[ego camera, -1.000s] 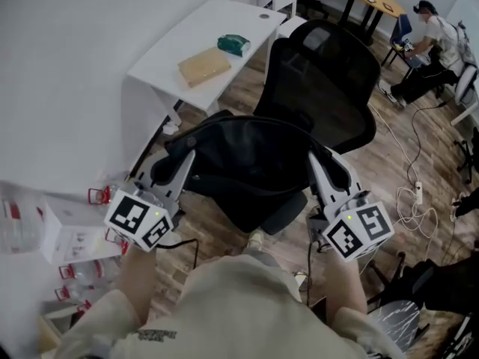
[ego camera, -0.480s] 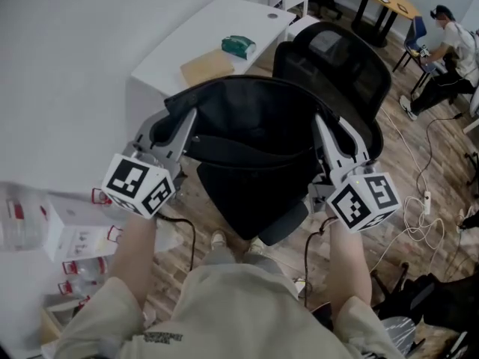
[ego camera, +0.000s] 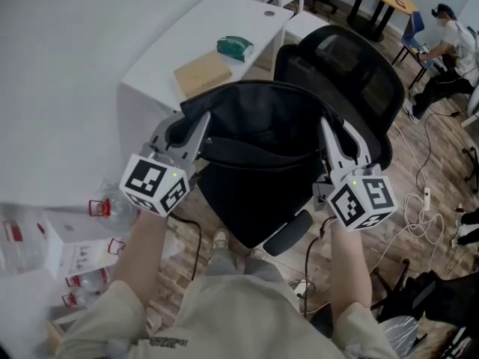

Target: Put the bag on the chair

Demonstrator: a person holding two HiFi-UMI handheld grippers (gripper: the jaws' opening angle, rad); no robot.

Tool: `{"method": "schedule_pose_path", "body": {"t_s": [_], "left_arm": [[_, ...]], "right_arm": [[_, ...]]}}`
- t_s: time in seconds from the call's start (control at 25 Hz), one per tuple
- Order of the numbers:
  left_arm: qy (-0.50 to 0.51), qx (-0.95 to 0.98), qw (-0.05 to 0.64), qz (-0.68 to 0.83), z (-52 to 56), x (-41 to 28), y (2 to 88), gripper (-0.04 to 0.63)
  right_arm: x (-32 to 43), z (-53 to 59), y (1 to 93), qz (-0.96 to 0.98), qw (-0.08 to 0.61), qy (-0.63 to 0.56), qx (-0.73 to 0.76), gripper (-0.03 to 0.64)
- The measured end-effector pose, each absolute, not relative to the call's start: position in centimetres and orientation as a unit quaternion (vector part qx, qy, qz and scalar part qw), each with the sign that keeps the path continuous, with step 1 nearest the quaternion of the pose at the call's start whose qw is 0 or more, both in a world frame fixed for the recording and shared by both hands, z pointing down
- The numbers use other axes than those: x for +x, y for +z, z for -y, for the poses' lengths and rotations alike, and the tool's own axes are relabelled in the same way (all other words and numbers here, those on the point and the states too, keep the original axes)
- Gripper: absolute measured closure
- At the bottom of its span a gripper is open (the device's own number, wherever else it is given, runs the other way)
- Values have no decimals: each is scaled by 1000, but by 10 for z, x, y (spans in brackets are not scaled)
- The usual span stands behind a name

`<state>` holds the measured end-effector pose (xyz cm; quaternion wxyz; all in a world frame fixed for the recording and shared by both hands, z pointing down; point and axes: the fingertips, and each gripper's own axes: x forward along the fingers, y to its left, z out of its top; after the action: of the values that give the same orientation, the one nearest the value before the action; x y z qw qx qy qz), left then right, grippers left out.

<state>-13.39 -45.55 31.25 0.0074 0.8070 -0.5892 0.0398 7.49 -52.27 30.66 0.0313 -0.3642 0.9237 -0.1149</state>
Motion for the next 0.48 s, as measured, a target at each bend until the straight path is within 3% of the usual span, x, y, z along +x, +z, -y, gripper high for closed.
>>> {"method": "schedule_pose_path", "body": {"t_s": [0.48], "left_arm": [[75,830,58,550,510,-173,426,568]], "right_arm": [[38,566,415,-898,-19,-135,-418,535]]}}
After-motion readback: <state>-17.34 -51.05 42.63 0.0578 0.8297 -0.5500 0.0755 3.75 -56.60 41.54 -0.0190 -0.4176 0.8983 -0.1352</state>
